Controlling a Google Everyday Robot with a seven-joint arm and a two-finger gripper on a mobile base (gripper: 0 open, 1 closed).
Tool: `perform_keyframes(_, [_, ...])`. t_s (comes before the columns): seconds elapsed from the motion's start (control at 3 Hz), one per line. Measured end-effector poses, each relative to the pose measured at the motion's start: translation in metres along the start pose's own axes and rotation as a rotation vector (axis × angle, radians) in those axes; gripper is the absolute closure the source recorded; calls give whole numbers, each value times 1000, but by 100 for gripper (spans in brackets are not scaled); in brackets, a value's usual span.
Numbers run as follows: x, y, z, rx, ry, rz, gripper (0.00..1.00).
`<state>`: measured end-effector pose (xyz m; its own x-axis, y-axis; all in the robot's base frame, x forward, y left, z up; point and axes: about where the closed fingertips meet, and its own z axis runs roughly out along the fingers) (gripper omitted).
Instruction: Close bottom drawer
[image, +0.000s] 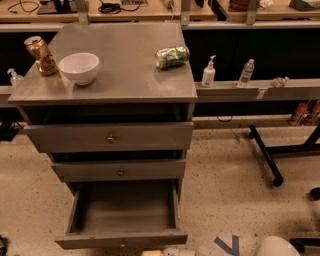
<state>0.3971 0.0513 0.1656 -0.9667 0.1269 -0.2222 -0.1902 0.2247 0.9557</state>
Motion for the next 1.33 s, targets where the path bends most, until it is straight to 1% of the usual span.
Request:
perform_keyframes(0.33, [-2,-4,6,-9,26,-1,100])
perform_keyframes(0.67, [-14,-19,22,14,64,3,100])
perform_keyframes(1.0, [-48,-33,45,47,81,-9,100])
perform_keyframes(1.33, [-49,-33,45,50,77,-10,100])
